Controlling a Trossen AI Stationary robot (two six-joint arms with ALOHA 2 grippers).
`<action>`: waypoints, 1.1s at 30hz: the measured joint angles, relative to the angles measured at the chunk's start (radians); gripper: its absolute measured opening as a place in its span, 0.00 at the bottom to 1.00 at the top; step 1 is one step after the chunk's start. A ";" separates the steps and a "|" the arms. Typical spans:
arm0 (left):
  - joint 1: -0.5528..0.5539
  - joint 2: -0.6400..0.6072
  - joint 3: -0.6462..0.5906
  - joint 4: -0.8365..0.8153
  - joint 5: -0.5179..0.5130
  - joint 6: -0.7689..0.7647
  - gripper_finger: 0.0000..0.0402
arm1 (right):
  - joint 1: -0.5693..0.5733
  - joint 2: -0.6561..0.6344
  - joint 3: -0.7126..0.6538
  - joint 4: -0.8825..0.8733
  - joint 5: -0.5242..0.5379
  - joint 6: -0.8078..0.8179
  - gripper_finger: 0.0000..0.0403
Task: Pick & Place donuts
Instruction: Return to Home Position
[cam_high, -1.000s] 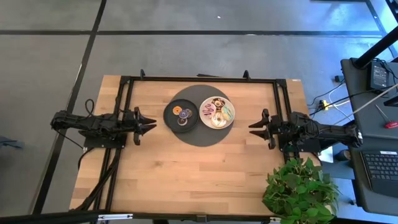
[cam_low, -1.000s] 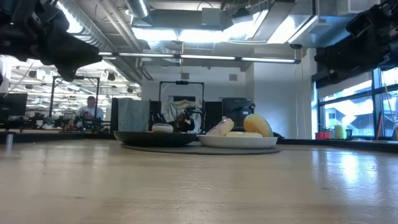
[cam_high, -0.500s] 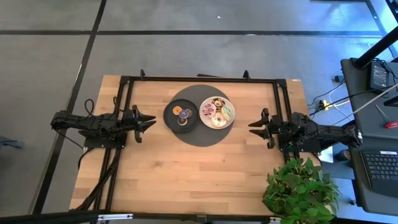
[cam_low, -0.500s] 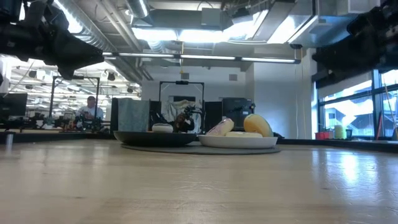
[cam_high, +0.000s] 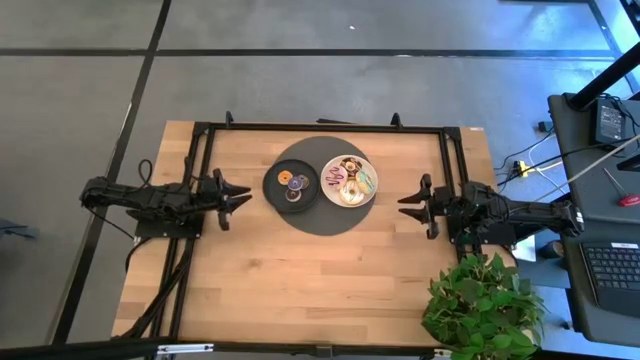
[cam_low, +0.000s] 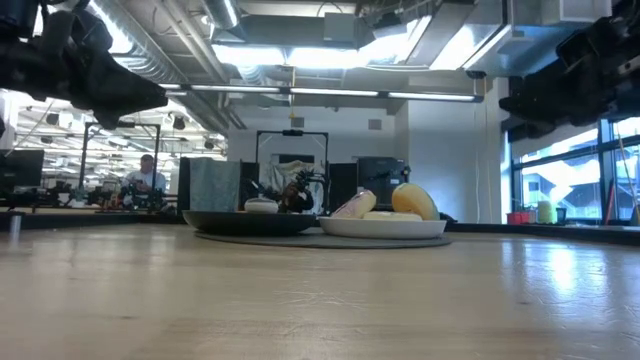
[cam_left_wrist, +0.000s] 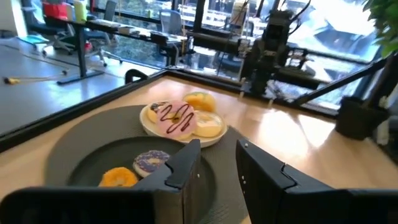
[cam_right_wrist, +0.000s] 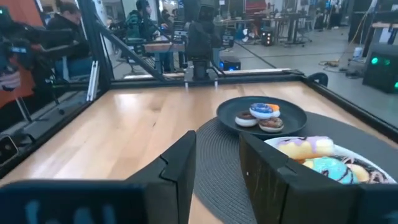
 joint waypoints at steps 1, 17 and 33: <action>0.001 0.005 0.000 0.000 -0.007 0.016 0.25 | 0.000 0.001 0.000 0.000 0.000 -0.015 0.31; 0.000 0.006 0.000 0.000 -0.017 0.103 0.25 | 0.000 0.000 0.000 0.000 0.000 -0.173 0.31; 0.000 0.006 0.000 -0.001 -0.018 0.103 0.25 | 0.000 0.000 0.000 0.000 0.000 -0.172 0.31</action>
